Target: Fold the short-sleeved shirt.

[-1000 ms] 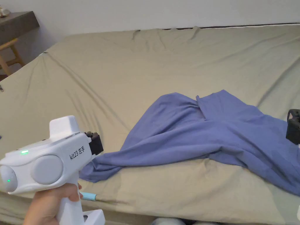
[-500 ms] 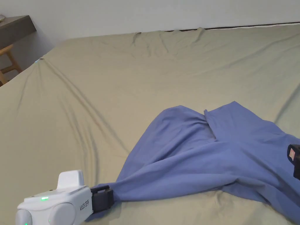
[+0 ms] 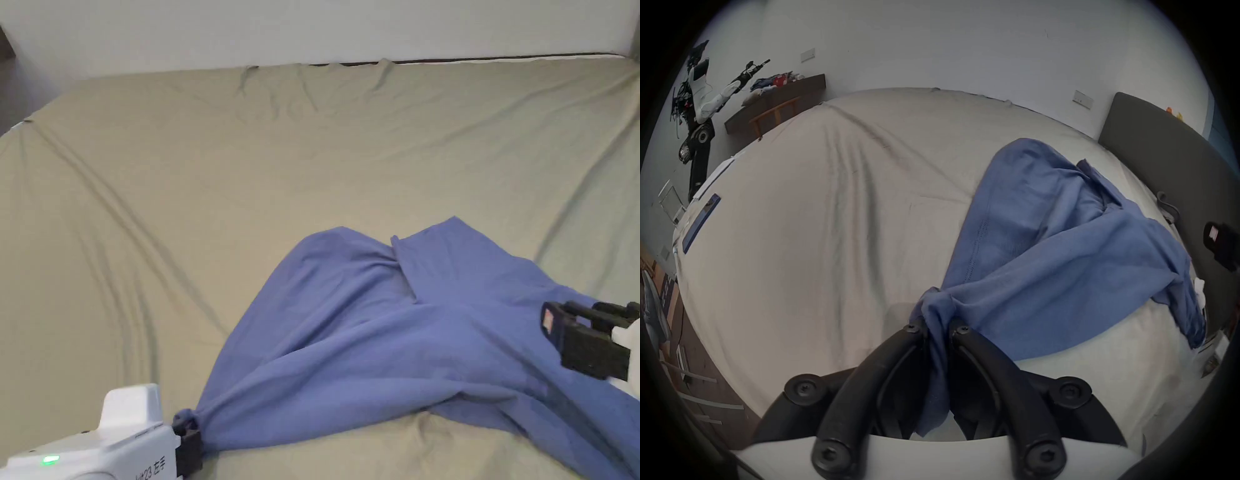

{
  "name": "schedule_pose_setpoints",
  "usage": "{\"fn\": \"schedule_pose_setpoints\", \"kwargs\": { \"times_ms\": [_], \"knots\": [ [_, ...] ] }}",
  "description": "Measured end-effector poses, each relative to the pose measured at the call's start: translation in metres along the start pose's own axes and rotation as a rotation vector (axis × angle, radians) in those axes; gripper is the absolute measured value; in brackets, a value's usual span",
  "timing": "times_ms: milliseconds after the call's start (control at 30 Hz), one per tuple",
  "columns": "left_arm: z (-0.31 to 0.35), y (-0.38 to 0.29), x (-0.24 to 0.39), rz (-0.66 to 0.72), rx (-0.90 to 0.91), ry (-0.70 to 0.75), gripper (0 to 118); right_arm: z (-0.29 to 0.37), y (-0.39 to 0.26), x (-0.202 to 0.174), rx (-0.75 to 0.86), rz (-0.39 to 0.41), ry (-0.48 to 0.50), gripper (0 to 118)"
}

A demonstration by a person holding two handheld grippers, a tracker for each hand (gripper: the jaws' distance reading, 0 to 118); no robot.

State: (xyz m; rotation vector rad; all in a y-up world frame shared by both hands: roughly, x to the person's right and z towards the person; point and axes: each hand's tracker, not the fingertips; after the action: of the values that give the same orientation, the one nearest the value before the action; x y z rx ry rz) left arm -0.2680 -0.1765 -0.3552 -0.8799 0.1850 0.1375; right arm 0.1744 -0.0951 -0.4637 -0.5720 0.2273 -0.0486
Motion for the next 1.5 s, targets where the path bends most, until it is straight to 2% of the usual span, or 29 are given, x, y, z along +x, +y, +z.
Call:
{"fn": "schedule_pose_setpoints", "kwargs": {
  "times_ms": [33,67,233,333,467,533,633,667,700,767,833,867,900,933,967,1067,1133,1200,1267,1333,1400,1500],
  "knots": [
    [0.002,-0.002,0.002,0.002,0.029,0.011,9,-0.01,0.005,0.003,-0.039,-0.001,-0.004,115],
    [0.004,-0.003,0.002,-0.01,0.029,0.015,9,-0.025,0.013,0.006,-0.078,0.01,-0.003,118],
    [0.002,-0.014,-0.002,-0.018,0.084,0.006,8,-0.103,0.071,0.021,-0.155,0.118,-0.025,115],
    [0.002,-0.021,-0.001,-0.019,0.118,0.013,8,-0.174,0.103,0.025,-0.249,0.165,0.023,115],
    [0.002,-0.023,0.004,-0.01,0.135,0.037,8,-0.26,0.107,0.018,-0.377,0.255,-0.039,112],
    [0.002,-0.023,0.003,0.009,0.134,0.034,8,-0.289,0.101,0.022,-0.402,0.25,-0.053,107],
    [0.002,-0.028,-0.003,0.019,0.152,0.013,8,-0.311,0.096,0.026,-0.458,0.232,-0.062,106],
    [0.002,-0.029,-0.005,0.021,0.162,0.005,8,-0.305,0.094,0.03,-0.45,0.202,-0.026,105],
    [0.002,-0.031,-0.006,0.026,0.175,-0.002,8,-0.299,0.095,0.029,-0.417,0.18,-0.028,96],
    [0.0,-0.037,-0.009,0.094,0.212,-0.017,8,-0.284,0.097,0.027,-0.346,0.175,0.036,41],
    [-0.003,-0.036,-0.015,0.196,0.217,-0.056,8,-0.264,0.097,0.024,-0.305,0.251,-0.03,4],
    [-0.003,-0.032,-0.013,0.235,0.233,-0.087,8,-0.257,0.096,0.024,-0.284,0.255,0.022,3],
    [-0.003,-0.028,-0.011,0.237,0.245,-0.09,8,-0.248,0.095,0.024,-0.265,0.225,0.062,2],
    [-0.003,-0.022,-0.008,0.219,0.237,-0.076,8,-0.237,0.095,0.026,-0.236,0.174,0.063,1],
    [-0.004,-0.017,-0.006,0.215,0.242,-0.079,8,-0.225,0.096,0.025,-0.206,0.159,0.058,1],
    [-0.006,0.005,-0.003,0.306,0.277,-0.173,6,-0.189,0.107,0.024,-0.085,0.205,0.051,0],
    [-0.005,0.023,-0.003,0.397,0.377,-0.268,6,-0.171,0.118,0.025,-0.068,0.182,0.061,0],
    [0.004,0.047,0.0,0.357,0.401,-0.264,5,-0.141,0.131,0.026,-0.008,0.139,0.076,0],
    [0.016,0.076,0.003,0.297,0.44,-0.252,4,-0.099,0.148,0.027,0.129,0.123,0.073,0],
    [0.031,0.107,0.002,0.262,0.439,-0.316,4,-0.059,0.169,0.029,0.215,0.114,0.062,0],
    [0.053,0.139,0.005,0.286,0.436,-0.317,4,-0.019,0.191,0.036,0.258,0.046,0.074,0],
    [0.095,0.188,0.009,0.243,0.433,-0.338,4,0.049,0.227,0.039,0.387,0.091,0.032,0]
  ]
}}
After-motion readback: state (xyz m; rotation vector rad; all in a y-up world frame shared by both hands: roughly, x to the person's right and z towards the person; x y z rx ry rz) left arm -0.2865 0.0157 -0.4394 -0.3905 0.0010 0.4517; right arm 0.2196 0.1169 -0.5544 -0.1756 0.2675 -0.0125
